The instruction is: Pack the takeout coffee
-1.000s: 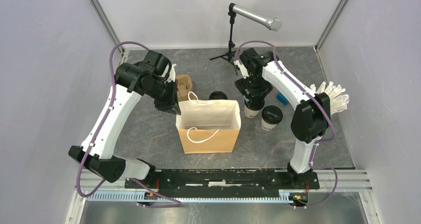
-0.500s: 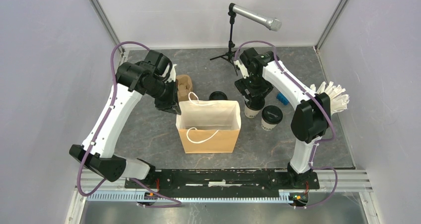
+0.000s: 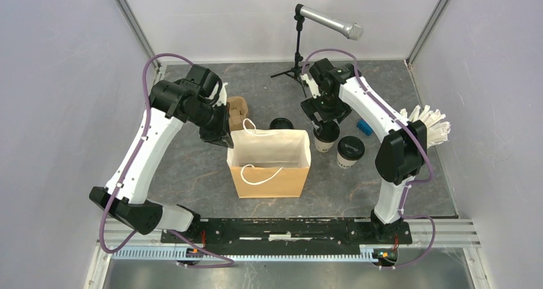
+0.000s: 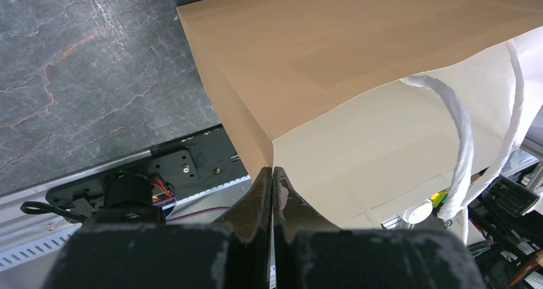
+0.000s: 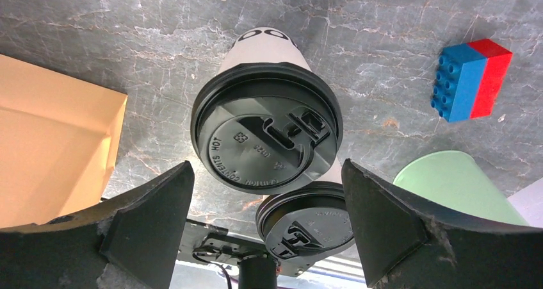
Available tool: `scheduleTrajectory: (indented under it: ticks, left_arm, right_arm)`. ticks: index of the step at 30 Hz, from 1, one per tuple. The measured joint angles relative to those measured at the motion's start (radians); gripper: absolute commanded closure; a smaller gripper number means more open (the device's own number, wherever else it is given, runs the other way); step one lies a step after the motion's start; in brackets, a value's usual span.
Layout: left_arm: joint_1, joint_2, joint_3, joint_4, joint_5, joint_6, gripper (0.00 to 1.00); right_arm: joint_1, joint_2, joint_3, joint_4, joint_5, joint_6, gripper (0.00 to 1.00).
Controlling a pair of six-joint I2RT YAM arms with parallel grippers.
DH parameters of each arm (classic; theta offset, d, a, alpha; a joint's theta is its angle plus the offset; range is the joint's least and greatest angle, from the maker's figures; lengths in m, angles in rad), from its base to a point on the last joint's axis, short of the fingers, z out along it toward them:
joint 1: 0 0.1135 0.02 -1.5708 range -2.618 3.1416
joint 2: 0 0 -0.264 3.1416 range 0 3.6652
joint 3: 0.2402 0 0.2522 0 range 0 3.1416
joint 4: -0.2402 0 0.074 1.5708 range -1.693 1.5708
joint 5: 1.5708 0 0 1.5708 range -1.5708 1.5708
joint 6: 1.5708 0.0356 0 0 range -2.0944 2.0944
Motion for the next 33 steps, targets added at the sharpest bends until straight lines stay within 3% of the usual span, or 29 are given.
scheduleTrajectory:
  ticks: [29,33]
  left_arm:
    - [0.0,0.011,0.014,0.0,0.0,0.0,0.96]
    - [0.0,0.013,0.014,0.0,0.0,0.0,0.96]
  right_arm:
    - [0.0,0.023,-0.011,0.0,0.014,-0.008,0.12]
    - [0.0,0.028,-0.016,0.0,0.017,-0.009,0.19]
